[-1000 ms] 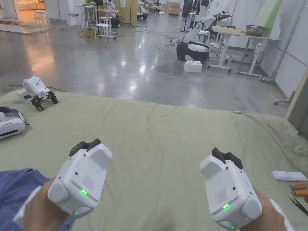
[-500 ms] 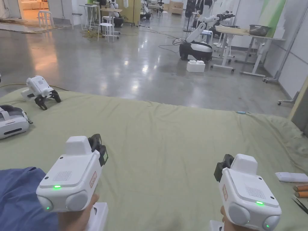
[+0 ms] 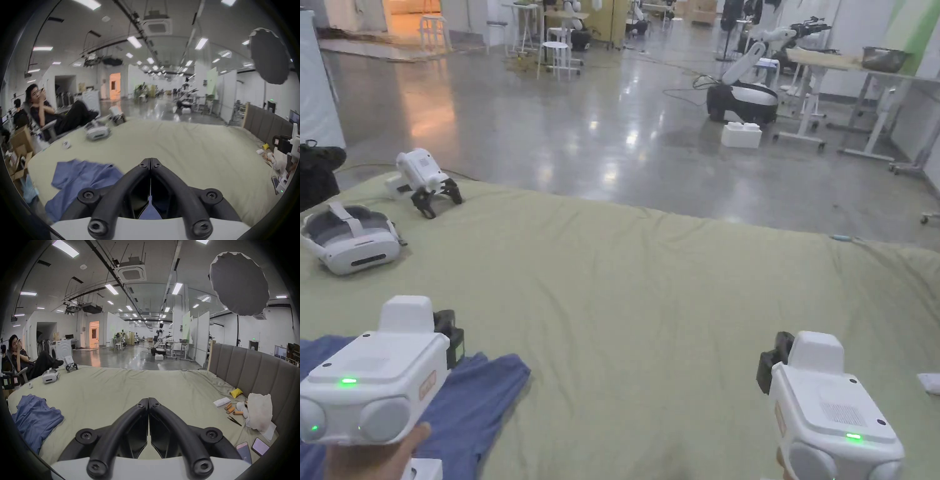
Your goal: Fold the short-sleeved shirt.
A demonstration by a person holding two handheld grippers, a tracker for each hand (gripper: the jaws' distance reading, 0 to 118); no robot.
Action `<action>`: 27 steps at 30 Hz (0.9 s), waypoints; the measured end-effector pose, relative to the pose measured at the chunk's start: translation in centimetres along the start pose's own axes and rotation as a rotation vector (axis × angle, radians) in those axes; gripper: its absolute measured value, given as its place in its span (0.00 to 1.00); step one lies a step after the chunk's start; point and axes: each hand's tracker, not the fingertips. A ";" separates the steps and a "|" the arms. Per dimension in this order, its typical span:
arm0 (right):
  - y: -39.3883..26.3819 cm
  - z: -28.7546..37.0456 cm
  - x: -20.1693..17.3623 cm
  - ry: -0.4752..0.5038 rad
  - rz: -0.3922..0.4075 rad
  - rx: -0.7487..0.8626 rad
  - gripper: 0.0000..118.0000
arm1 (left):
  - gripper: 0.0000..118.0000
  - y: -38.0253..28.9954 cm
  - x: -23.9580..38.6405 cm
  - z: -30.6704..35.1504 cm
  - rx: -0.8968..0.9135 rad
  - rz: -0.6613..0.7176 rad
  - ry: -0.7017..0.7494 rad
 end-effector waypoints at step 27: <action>-3.1 -2.4 -3.9 0.079 0.084 -0.158 0.00 | 0.01 -11.2 -14.3 -9.0 -0.666 -0.044 0.059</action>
